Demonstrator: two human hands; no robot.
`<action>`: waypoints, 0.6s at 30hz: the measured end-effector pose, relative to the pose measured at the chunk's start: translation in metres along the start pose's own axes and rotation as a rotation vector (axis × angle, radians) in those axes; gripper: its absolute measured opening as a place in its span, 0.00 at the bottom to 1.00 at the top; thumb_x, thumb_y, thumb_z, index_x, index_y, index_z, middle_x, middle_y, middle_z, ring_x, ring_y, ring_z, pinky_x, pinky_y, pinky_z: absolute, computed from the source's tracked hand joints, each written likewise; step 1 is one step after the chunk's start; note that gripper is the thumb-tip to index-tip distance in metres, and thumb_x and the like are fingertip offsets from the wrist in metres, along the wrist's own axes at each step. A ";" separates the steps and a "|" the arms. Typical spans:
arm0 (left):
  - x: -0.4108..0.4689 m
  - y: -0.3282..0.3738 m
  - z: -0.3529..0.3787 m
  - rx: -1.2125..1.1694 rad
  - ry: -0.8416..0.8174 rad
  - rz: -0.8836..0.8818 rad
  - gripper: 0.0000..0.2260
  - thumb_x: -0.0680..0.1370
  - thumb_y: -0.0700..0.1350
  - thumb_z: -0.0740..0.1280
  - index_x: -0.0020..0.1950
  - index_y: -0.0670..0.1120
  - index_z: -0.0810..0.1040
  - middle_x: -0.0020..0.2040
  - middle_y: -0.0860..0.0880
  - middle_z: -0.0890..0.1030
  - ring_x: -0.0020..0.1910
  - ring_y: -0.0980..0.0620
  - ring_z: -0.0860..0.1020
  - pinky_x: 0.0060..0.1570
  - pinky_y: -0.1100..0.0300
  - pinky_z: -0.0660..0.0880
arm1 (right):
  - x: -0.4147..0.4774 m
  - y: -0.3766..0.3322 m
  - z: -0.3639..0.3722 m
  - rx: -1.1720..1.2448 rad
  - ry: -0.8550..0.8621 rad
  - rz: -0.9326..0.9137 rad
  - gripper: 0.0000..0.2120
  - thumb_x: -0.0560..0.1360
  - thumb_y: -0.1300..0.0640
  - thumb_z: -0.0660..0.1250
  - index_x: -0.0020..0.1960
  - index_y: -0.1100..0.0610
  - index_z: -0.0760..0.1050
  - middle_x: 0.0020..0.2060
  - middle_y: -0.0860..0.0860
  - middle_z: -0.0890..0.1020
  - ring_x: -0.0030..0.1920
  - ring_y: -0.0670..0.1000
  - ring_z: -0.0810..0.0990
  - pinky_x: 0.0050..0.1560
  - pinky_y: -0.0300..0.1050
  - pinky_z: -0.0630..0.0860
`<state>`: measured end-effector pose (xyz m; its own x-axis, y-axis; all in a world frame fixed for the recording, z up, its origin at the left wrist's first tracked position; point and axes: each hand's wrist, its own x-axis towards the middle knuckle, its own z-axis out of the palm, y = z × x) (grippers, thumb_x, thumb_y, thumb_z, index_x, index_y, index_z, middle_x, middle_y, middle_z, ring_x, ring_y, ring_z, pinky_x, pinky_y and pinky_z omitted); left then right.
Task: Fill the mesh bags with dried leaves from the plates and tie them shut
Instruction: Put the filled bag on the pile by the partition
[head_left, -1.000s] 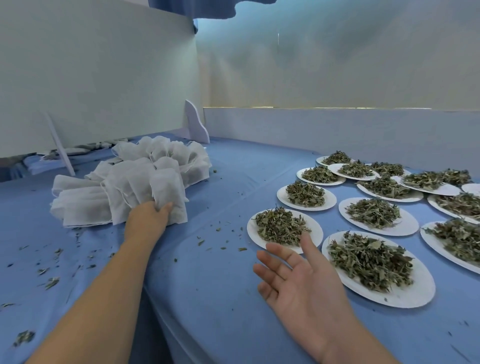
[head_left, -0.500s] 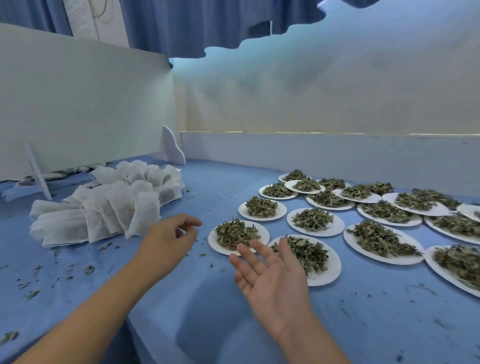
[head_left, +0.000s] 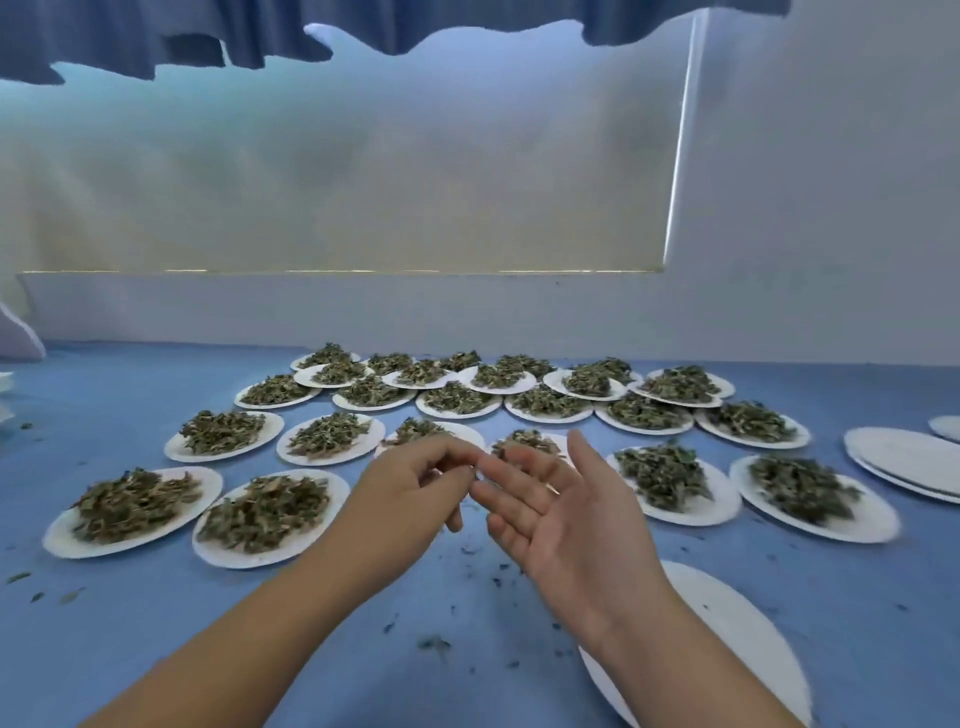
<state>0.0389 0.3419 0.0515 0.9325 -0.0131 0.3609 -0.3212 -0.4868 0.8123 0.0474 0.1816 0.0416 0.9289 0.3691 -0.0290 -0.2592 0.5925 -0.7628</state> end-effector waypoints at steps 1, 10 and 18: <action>0.004 0.006 0.017 -0.007 -0.032 0.008 0.14 0.78 0.42 0.63 0.43 0.61 0.81 0.29 0.50 0.79 0.26 0.59 0.73 0.27 0.67 0.68 | -0.006 -0.011 -0.014 -0.025 0.019 -0.024 0.24 0.79 0.41 0.56 0.58 0.61 0.74 0.52 0.58 0.84 0.51 0.57 0.84 0.45 0.49 0.76; 0.003 0.010 0.110 0.180 -0.200 -0.007 0.08 0.79 0.46 0.62 0.48 0.60 0.76 0.32 0.57 0.77 0.27 0.59 0.73 0.29 0.60 0.72 | -0.049 -0.065 -0.116 -0.824 0.462 -0.108 0.07 0.74 0.52 0.66 0.42 0.51 0.82 0.37 0.47 0.83 0.32 0.45 0.79 0.33 0.41 0.74; -0.007 -0.003 0.107 0.676 -0.367 -0.208 0.16 0.79 0.58 0.57 0.67 0.59 0.65 0.40 0.53 0.74 0.41 0.56 0.76 0.42 0.60 0.74 | -0.071 -0.063 -0.151 -1.846 0.581 0.056 0.13 0.76 0.44 0.58 0.48 0.52 0.75 0.44 0.45 0.76 0.45 0.46 0.78 0.44 0.42 0.75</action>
<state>0.0511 0.2500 -0.0020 0.9950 -0.0929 -0.0371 -0.0742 -0.9339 0.3498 0.0375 0.0095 -0.0059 0.9920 -0.1184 0.0448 -0.0931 -0.9218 -0.3762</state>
